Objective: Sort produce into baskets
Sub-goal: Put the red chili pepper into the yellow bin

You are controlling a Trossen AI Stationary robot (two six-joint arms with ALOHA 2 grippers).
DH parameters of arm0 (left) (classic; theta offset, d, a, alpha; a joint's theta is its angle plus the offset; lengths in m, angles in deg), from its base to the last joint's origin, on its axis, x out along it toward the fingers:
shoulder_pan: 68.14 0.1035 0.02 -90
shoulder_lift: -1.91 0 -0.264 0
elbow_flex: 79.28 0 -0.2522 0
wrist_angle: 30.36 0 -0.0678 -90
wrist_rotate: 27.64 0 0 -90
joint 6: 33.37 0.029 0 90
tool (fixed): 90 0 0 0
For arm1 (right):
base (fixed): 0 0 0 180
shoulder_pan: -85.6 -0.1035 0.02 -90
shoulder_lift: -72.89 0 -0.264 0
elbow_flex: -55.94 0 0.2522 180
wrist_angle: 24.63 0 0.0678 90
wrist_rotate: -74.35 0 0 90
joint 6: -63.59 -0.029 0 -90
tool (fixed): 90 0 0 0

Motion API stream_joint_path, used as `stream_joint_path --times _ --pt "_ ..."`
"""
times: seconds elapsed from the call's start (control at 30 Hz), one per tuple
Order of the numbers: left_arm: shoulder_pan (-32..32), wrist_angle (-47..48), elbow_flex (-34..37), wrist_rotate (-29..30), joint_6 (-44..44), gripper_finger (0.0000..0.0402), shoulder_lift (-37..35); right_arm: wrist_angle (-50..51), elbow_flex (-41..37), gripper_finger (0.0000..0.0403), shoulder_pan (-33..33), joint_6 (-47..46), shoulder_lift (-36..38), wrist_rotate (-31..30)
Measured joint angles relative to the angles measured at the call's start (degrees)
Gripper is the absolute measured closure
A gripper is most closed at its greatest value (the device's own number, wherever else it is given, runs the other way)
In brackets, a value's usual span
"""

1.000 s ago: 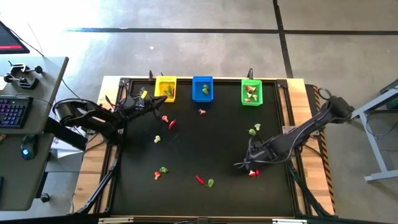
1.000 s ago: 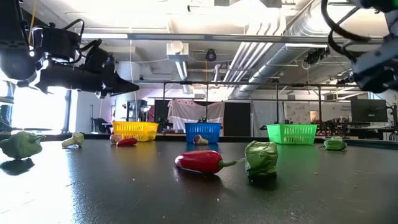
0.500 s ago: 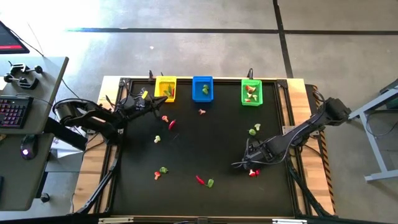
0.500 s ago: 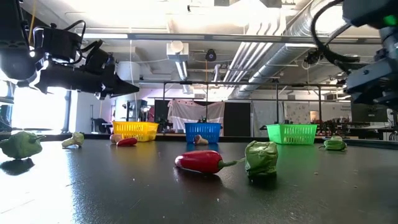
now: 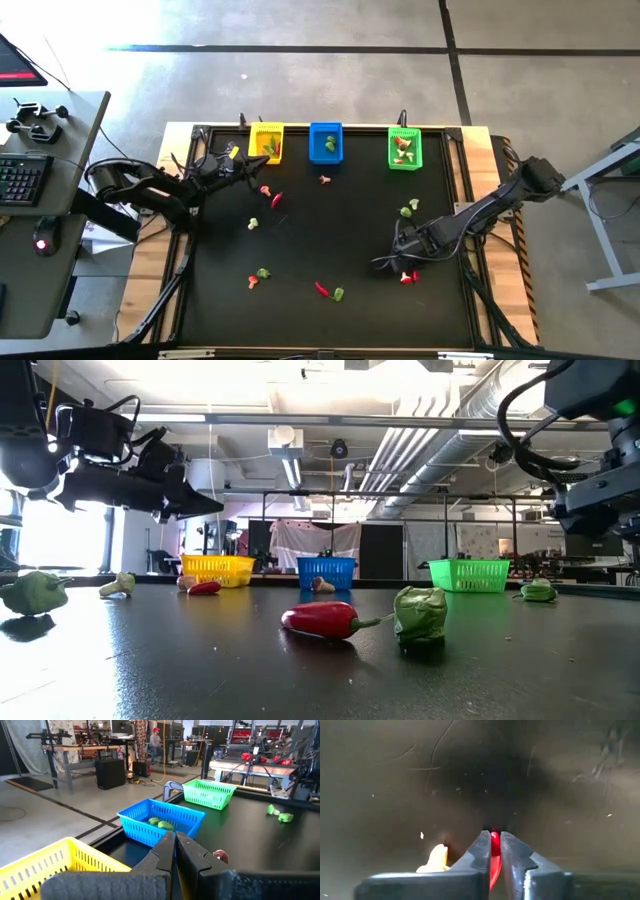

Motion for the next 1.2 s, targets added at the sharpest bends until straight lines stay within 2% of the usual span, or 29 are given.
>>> stream_joint_path --times 0.1,0.23,0.4,0.5,0.6,0.7,0.83,0.93,1.1,1.2 --pt "0.0 0.1 0.0 -2.8 -2.7 0.0401 0.0 3.0 1.3 0.0396 0.0 3.5 0.0 -1.7" --pt "0.0 0.3 0.0 -12.2 -7.4 0.0401 0.0 7.6 4.4 0.0395 1.3 8.4 0.8 -5.3" --pt "-0.3 1.0 -0.4 -21.5 -15.2 0.0401 0.0 6.9 6.2 0.0399 5.8 19.9 3.1 -17.3" --pt "-1.8 3.0 -1.9 -26.8 -19.6 0.0401 0.0 1.8 6.2 0.0401 9.7 29.0 3.3 -26.4" --pt "-4.0 6.4 -4.0 -28.0 -21.5 0.0401 0.0 -7.9 6.2 0.0401 13.9 41.3 3.0 -33.9" --pt "-6.4 11.7 -7.0 -28.1 -22.6 0.0401 0.0 -22.2 6.2 0.0402 17.8 55.5 1.9 -38.8" --pt "-9.8 19.9 -10.3 -26.6 -19.0 0.0401 0.0 -43.9 6.2 0.0402 22.9 72.4 -1.7 -38.7" --pt "-11.8 22.7 -12.0 -24.3 -15.8 0.0392 0.0 -59.0 6.2 0.0402 26.2 81.4 -5.7 -34.8" --pt "-13.7 24.0 -15.0 -23.4 -15.4 0.0352 0.0 -77.4 6.2 0.0403 29.9 89.4 -13.5 -21.8" --pt "-14.7 25.9 -16.8 -23.3 -15.4 0.0322 0.0 -84.7 6.2 0.0403 30.5 92.3 -17.4 -19.5"
